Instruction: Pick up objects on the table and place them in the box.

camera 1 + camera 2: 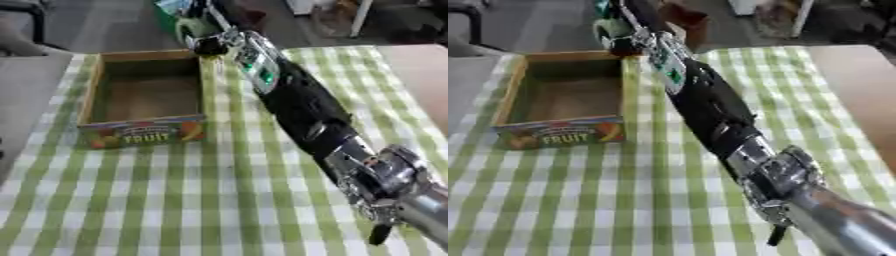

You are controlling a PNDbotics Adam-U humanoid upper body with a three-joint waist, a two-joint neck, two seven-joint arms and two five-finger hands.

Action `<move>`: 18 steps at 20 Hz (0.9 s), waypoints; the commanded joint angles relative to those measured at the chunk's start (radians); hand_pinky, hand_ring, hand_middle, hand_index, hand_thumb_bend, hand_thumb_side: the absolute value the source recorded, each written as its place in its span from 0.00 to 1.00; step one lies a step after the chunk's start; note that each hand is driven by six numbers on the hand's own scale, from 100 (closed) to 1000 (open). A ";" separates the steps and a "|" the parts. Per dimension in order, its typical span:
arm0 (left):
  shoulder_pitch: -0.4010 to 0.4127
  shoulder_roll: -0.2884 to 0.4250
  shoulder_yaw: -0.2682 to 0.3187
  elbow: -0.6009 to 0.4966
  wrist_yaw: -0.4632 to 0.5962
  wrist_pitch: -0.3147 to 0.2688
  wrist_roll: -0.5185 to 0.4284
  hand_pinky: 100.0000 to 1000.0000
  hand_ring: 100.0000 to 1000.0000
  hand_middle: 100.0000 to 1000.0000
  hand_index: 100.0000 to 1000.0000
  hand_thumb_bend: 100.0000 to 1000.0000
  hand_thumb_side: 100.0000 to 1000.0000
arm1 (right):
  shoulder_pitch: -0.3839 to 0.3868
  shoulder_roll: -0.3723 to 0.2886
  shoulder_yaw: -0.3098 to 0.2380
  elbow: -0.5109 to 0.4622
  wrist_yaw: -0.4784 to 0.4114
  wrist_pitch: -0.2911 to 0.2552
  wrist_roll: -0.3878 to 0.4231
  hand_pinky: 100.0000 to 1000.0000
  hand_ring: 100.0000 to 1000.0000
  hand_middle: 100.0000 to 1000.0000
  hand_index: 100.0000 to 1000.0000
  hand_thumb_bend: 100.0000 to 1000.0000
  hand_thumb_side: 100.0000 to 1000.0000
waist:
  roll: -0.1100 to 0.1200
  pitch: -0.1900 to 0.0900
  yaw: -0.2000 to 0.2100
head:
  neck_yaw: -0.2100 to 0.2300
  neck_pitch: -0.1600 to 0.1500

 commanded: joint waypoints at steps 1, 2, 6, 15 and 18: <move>-0.016 0.007 0.000 -0.019 0.010 -0.003 -0.005 0.76 0.75 0.70 0.65 0.12 0.17 | -0.011 0.025 0.005 0.008 0.020 -0.010 0.008 0.16 0.08 0.17 0.34 0.00 0.12 | 0.006 -0.014 0.010 | -0.012 -0.008; -0.016 0.007 -0.001 -0.019 0.011 -0.004 -0.005 0.76 0.75 0.70 0.65 0.12 0.17 | -0.008 0.034 0.004 0.016 0.021 -0.013 0.011 0.18 0.09 0.18 0.35 0.00 0.12 | 0.007 -0.013 0.015 | -0.014 -0.010; -0.017 0.003 -0.002 -0.017 0.011 -0.003 -0.007 0.76 0.75 0.70 0.65 0.12 0.17 | 0.009 0.058 0.007 0.055 0.051 -0.019 0.027 0.32 0.21 0.26 0.46 0.00 0.11 | 0.008 -0.008 0.024 | -0.023 -0.009; -0.017 0.002 0.001 -0.017 0.010 -0.002 -0.005 0.76 0.74 0.70 0.65 0.13 0.17 | 0.018 0.060 0.000 0.082 0.096 -0.024 0.122 0.86 0.87 0.87 0.90 0.00 0.36 | 0.004 -0.003 0.016 | -0.022 -0.011; -0.017 0.003 0.003 -0.017 0.009 -0.002 -0.004 0.76 0.74 0.70 0.65 0.13 0.18 | 0.014 0.050 -0.003 0.065 0.071 -0.022 0.144 0.89 0.88 0.90 0.92 0.00 0.45 | 0.003 -0.002 0.010 | -0.018 -0.013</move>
